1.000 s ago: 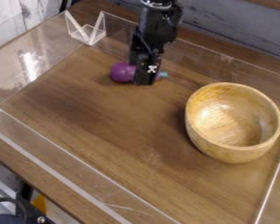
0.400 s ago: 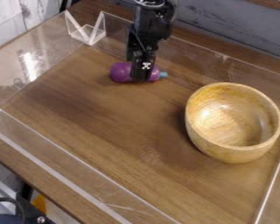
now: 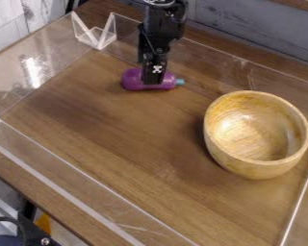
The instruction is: Put the purple eggplant in the brown bowl
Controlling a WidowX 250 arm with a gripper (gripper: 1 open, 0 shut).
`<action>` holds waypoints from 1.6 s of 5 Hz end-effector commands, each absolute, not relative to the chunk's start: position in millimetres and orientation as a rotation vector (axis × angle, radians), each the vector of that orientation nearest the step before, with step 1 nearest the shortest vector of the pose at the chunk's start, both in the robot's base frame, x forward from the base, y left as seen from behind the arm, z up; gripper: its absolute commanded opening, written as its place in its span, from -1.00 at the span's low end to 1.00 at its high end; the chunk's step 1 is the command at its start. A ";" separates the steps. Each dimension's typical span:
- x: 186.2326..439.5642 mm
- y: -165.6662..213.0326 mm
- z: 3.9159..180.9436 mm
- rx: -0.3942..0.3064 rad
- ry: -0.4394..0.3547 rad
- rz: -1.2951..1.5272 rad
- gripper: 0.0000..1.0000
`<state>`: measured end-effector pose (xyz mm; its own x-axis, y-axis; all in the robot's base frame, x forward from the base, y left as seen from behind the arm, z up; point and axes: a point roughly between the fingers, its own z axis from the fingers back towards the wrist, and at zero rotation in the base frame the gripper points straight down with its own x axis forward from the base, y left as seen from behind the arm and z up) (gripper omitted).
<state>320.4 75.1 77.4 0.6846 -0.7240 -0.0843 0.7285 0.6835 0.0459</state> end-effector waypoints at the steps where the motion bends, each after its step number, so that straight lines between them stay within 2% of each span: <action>1: 325.8 82.2 86.1 0.099 0.014 -0.823 1.00; 4: 331.1 90.9 78.3 0.098 -0.038 -0.872 1.00; 8: 337.8 89.3 55.3 0.062 -0.051 -0.885 1.00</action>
<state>333.3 84.0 43.0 0.6236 -0.7817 -0.0002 0.7811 0.6232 0.0391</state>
